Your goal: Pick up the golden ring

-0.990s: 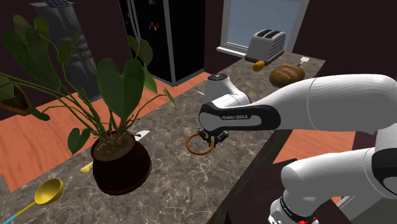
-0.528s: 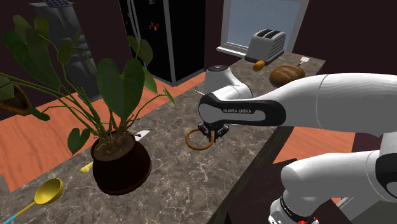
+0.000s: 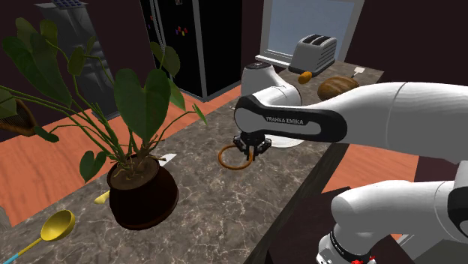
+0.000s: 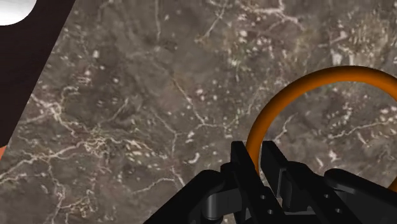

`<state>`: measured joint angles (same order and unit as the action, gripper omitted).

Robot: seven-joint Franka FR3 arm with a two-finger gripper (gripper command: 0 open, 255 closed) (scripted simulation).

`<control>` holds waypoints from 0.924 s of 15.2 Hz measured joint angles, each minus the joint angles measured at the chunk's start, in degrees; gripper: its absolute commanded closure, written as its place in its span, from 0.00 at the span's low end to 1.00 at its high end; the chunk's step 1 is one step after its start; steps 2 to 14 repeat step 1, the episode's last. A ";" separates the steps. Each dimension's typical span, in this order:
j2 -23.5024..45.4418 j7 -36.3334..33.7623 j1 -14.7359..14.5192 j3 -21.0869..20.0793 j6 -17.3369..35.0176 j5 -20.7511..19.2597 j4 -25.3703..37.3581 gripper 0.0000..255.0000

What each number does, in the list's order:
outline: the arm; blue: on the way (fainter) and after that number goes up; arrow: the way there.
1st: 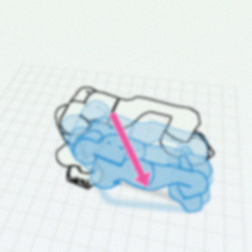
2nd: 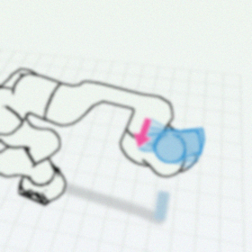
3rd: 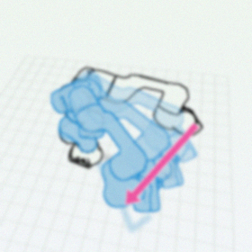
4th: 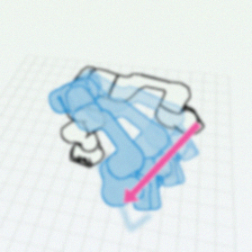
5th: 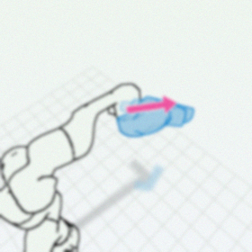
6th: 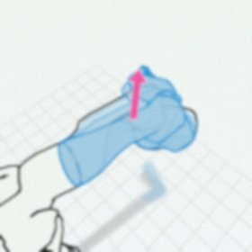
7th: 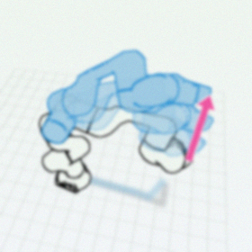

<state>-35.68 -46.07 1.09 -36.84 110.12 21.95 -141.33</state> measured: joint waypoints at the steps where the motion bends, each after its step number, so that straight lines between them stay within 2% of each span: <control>1: -0.23 0.12 0.01 0.31 -0.57 -0.13 0.30 1.00; 14: -0.23 0.12 0.01 0.31 -0.57 -0.13 0.30 1.00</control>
